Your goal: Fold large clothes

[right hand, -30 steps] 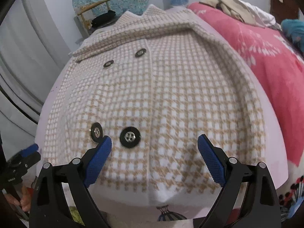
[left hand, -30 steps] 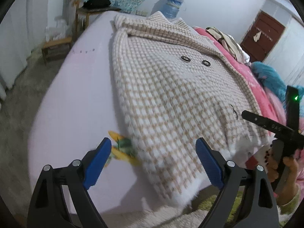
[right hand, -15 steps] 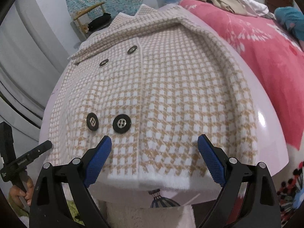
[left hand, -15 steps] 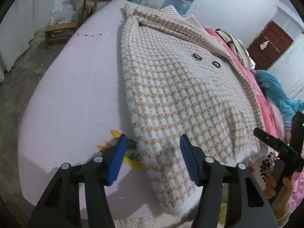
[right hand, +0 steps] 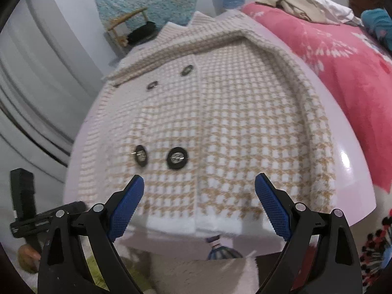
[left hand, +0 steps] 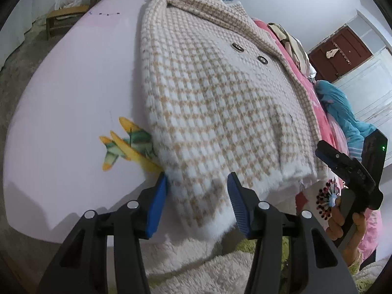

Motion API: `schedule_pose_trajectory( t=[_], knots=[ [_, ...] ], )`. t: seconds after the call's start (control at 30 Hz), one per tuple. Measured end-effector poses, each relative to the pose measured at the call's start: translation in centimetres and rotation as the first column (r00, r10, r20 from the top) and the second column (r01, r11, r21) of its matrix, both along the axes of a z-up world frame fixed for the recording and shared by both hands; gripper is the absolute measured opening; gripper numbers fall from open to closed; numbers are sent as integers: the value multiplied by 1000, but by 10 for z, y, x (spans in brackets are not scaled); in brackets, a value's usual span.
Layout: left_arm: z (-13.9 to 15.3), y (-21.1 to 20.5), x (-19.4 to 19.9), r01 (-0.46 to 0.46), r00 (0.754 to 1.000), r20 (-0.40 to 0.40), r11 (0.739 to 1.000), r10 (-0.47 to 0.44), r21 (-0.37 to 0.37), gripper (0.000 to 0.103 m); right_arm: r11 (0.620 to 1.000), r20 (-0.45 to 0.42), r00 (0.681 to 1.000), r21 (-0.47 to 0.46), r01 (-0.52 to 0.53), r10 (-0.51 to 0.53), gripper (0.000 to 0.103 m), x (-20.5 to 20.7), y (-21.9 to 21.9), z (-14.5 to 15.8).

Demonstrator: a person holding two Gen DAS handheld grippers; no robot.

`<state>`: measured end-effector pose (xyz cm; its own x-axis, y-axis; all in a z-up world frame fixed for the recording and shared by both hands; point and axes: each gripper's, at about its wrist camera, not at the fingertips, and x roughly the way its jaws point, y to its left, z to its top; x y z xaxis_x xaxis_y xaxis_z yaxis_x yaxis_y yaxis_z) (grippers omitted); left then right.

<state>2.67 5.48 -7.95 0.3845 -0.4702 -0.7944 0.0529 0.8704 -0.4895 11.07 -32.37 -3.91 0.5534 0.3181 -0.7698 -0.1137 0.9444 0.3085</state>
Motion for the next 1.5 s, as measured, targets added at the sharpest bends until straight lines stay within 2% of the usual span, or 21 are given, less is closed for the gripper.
schedule_pose_trajectory(
  t=[0.27,0.4,0.47,0.63,0.77,0.83,0.9,0.97,1.03,1.1,1.13,1.17,1.2,1.27,1.4,1.5],
  knots=[
    [-4,4,-8,-11,999,-50,998,8,-61,42,989,60,987,16,-148,147,88,-30,25,17],
    [-4,8,-8,-11,998,-66,996,5,-87,20,971,89,967,-2,-240,239,88,-38,49,22],
    [0,10,-7,-9,998,-60,994,3,-109,17,954,108,948,-39,-297,300,88,-43,64,25],
    [13,19,-4,-17,998,-69,975,2,-220,15,877,145,865,-78,-474,480,88,-54,103,29],
    [25,23,0,-22,998,-68,950,1,-310,15,781,145,768,-92,-617,624,88,-58,141,26],
    [31,23,3,-19,998,-62,943,-2,-331,15,751,140,738,-110,-651,660,87,-58,154,22],
    [35,22,3,-14,999,-53,939,-4,-343,15,723,130,711,-125,-680,691,79,-58,165,16],
    [37,21,5,-13,999,-51,937,-5,-349,15,707,110,699,-144,-692,707,70,-56,173,8],
    [38,20,4,-11,999,-47,936,-6,-353,15,703,86,700,-174,-690,709,56,-54,178,1],
    [37,17,5,-7,999,-53,936,-13,-353,15,708,74,709,-194,-679,701,38,-51,183,-3],
    [36,16,5,-8,998,-56,936,-12,-352,15,713,68,716,-203,-671,694,33,-50,185,-5],
    [36,17,6,-9,998,-57,936,-12,-352,15,718,63,723,-209,-664,688,22,-48,187,-7],
    [35,16,6,-7,998,-60,937,-15,-350,17,726,59,733,-212,-655,678,12,-46,186,-8],
    [35,15,7,-3,998,-64,937,-21,-348,24,741,58,746,-197,-642,663,6,-44,181,-8],
    [34,18,10,-19,997,-77,935,-9,-355,59,760,76,762,-179,-624,644,4,-47,176,-4],
    [28,21,13,-29,995,-102,924,-10,-381,68,761,93,759,-173,-625,645,4,-49,176,0]
  ],
)
